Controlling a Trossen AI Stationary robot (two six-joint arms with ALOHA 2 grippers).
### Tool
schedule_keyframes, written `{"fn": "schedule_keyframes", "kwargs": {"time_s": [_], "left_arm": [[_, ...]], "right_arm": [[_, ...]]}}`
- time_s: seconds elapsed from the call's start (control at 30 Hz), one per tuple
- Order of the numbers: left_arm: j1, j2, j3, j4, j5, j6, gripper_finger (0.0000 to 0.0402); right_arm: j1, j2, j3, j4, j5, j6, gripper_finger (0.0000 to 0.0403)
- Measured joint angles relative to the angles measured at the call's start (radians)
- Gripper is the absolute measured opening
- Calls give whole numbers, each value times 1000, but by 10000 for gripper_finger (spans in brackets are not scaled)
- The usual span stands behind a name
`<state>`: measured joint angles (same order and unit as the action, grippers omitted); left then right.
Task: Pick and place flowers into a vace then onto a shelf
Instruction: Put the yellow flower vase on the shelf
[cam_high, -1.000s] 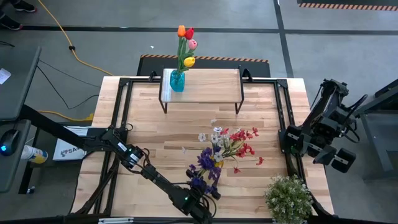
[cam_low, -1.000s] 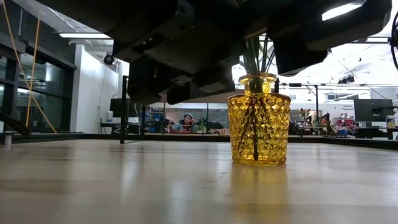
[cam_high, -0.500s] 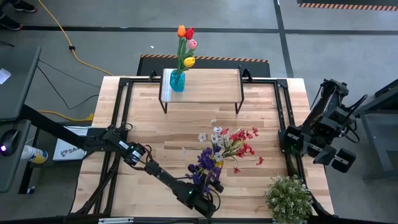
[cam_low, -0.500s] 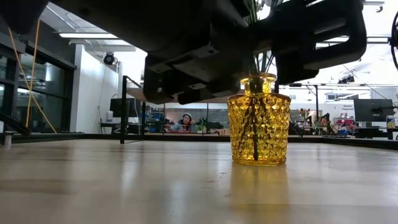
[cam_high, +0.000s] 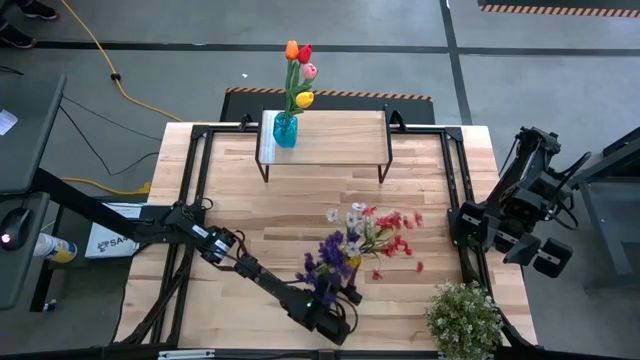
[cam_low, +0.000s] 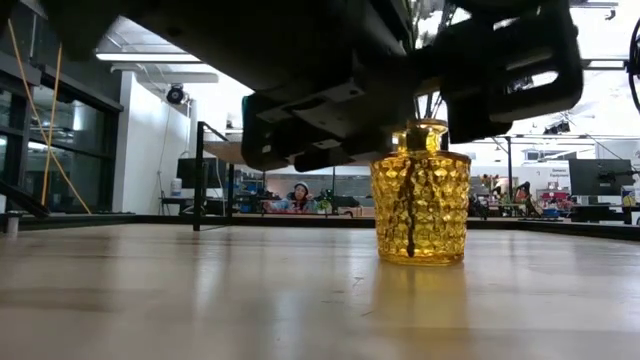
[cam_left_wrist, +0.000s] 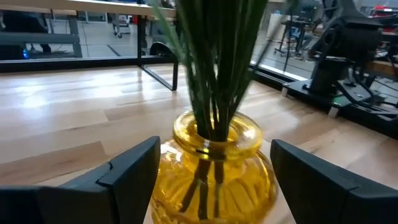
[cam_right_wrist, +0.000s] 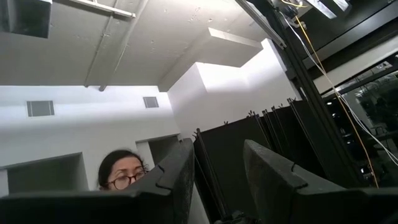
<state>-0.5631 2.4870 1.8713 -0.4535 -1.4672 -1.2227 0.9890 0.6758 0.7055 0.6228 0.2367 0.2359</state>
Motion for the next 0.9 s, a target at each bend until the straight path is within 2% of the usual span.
{"fn": "schedule_keyframes", "kwargs": {"time_s": [0.9], "left_arm": [[33, -1, 0, -18, 41, 30, 337]], "right_arm": [[0, 0, 0, -9, 11, 0, 130]]}}
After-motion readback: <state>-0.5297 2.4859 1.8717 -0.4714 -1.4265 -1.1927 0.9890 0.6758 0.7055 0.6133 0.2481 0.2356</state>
